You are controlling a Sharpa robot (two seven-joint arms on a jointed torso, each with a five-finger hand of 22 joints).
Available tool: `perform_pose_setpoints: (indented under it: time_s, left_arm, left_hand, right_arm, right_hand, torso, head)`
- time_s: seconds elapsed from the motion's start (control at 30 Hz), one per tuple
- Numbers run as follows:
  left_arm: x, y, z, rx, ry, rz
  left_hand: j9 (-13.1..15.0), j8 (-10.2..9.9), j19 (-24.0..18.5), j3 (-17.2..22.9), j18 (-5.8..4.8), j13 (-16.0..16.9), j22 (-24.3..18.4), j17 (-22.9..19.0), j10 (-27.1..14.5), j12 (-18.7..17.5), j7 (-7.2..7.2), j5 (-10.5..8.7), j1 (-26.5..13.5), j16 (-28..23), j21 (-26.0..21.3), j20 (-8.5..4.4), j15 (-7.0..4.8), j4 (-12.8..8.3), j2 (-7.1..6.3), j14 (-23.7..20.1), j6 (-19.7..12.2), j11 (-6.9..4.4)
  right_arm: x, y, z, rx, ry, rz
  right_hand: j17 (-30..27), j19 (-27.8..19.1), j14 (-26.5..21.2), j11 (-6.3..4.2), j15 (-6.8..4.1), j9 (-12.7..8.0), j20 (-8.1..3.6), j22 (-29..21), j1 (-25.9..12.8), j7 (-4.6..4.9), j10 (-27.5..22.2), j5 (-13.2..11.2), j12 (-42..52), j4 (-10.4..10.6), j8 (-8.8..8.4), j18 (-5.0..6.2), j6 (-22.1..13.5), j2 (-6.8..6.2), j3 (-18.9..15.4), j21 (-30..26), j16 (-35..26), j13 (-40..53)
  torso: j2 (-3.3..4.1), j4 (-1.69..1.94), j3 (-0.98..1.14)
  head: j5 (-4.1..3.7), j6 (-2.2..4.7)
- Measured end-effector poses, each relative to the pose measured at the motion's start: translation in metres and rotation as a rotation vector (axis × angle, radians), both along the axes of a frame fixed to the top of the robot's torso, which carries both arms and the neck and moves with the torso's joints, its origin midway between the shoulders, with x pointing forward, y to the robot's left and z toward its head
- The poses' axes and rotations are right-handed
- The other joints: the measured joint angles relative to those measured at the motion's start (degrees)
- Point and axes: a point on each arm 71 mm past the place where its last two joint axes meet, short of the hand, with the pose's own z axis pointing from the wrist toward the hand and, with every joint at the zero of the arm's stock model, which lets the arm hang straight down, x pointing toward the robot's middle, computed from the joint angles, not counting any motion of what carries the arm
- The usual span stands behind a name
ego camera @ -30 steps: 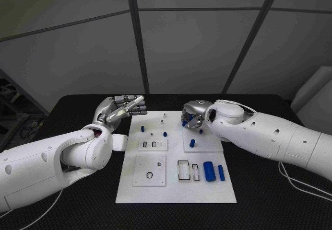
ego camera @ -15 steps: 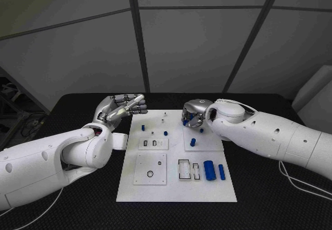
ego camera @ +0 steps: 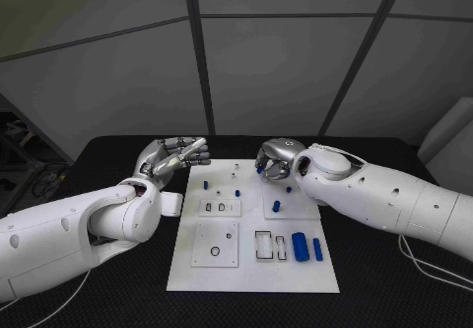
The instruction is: Assemble the parts on the task board
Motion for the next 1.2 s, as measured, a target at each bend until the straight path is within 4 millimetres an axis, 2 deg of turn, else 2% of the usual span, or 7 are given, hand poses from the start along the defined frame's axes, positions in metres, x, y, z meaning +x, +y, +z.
perform_pose_setpoints:
  time_s: [0.23, 0.67, 0.87, 1.2]
  left_arm:
    - [0.001, 0.001, 0.0, 0.001, 0.0, 0.003]
    - [0.002, 0.0, 0.0, 0.001, 0.0, 0.002]
    - [0.003, -0.002, 0.0, -0.001, -0.001, -0.002]
    - [0.003, -0.003, 0.0, -0.002, -0.001, -0.004]
  left_hand:
    - [0.0, 0.0, 0.0, 0.0, -0.01, 0.0, 0.0, 0.0, 0.0, 0.0, 0.0, 0.0, 0.0, 0.0, 0.0, 0.0, 0.0, 0.0, 0.0, 0.0, 0.0, 0.0]
    - [0.0, 0.0, 0.0, 0.0, 0.0, 0.0, 0.0, 0.0, 0.0, -0.3, 0.0, 0.0, 0.0, 0.0, 0.0, 0.0, 0.0, 0.0, 0.0, 0.0, 0.0, 0.0]
    - [0.0, 0.0, 0.0, 0.0, 0.0, 0.0, 0.0, 0.0, 0.0, -0.3, 0.0, 0.0, 0.0, 0.0, 0.0, 0.0, 0.0, 0.0, 0.0, 0.0, 0.0, 0.0]
    - [0.0, 0.0, 0.0, 0.0, 0.0, 0.0, 0.0, 0.0, 0.0, -0.3, 0.0, 0.0, 0.0, 0.0, 0.0, 0.0, 0.0, 0.0, 0.0, 0.0, 0.0, 0.0]
  right_arm:
    - [0.003, 0.015, 0.003, 0.045, -0.039, -0.003]
    - [0.012, 0.04, 0.001, 0.077, -0.056, -0.007]
    - [0.014, 0.047, 0.0, 0.079, -0.054, -0.005]
    - [0.017, 0.052, -0.001, 0.075, -0.049, -0.009]
  right_hand:
    - [0.0, 0.0, 0.0, 0.0, 0.0, 0.0, 0.0, 0.0, 0.0, 0.0, 0.0, 0.0, -0.4, 0.0, -0.04, 0.0, 0.0, -0.02, 0.0, 0.0, 0.0, 0.0]
    - [0.0, 0.0, 0.0, -0.01, 0.0, 0.0, 0.0, 0.0, -0.5, -0.02, 0.0, -0.3, -0.7, 0.6, -0.35, 0.0, -0.1, -0.48, 0.6, 0.0, 0.0, -0.1]
    - [0.0, 0.0, 0.0, -0.31, 0.01, 0.4, 0.0, 0.0, -0.8, 0.11, 0.3, -0.3, -0.8, 0.9, -0.37, 0.0, -0.3, -0.79, 0.9, 0.0, 0.0, -0.2]
    - [-0.1, 0.0, 0.0, -0.4, 0.01, 0.5, 0.0, 0.0, -1.0, 0.1, 0.4, -0.2, -0.8, 1.0, -0.57, 0.0, -0.4, -1.01, 1.0, 0.0, 0.0, -0.2]
  torso:
    - [0.11, 0.01, 0.01]
    - [0.24, 0.08, 0.02]
    - [0.35, 0.15, 0.02]
    - [0.51, 0.26, -0.02]
  head:
    - [0.35, 0.43]
    - [0.6, 0.63]
    - [0.81, 0.55]
    - [0.7, 0.54]
